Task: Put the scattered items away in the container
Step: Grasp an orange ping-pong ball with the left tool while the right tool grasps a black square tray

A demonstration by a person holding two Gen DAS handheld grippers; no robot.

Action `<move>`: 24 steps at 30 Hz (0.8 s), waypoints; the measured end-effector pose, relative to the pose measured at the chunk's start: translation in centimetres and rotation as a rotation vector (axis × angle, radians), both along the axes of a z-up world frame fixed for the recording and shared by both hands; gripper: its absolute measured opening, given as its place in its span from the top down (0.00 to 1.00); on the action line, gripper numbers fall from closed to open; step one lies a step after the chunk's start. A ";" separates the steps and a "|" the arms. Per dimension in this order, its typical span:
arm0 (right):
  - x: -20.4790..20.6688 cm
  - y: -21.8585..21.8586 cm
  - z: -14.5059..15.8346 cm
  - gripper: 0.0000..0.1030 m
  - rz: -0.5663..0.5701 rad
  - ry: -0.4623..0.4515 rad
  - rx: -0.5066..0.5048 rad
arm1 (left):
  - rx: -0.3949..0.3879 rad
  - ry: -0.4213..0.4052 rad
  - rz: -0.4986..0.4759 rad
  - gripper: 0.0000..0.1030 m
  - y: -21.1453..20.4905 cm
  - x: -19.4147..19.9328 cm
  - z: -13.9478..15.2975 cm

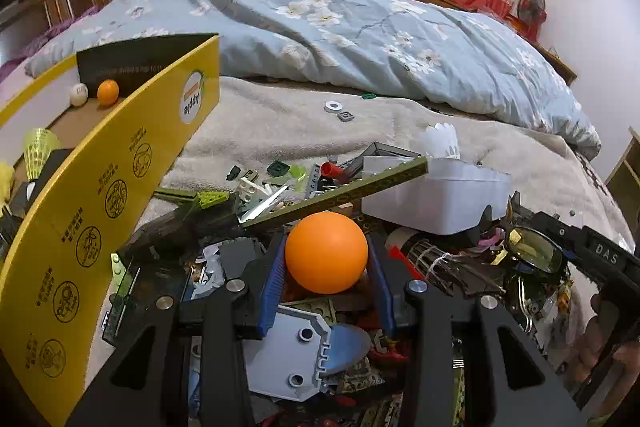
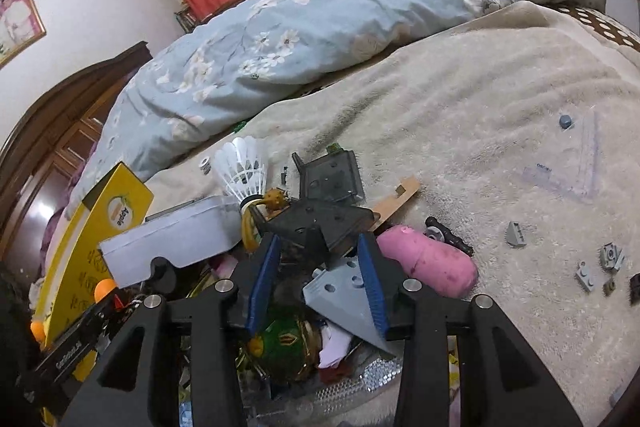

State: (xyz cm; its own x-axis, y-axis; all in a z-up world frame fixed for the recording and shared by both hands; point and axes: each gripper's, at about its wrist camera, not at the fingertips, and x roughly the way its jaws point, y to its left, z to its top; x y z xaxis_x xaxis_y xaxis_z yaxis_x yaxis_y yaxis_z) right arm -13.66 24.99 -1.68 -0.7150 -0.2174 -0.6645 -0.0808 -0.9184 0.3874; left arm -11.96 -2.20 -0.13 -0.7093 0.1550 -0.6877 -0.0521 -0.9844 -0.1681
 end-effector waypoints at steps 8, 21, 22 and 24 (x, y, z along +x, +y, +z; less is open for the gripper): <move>-2.7 -0.9 0.7 0.34 0.054 -0.054 0.102 | 0.014 -0.002 -0.026 0.62 0.0 -0.6 0.0; -4.9 -0.4 -0.9 0.52 0.121 -0.051 0.181 | 0.055 -0.025 -0.027 0.62 -0.2 -1.4 -0.6; -4.9 -0.4 -0.8 0.52 0.125 -0.049 0.167 | 0.057 -0.024 -0.027 0.62 -0.2 -1.3 -0.6; -4.7 -0.4 -0.6 0.53 0.139 -0.044 0.144 | 0.052 -0.018 -0.029 0.63 0.0 -1.1 -0.5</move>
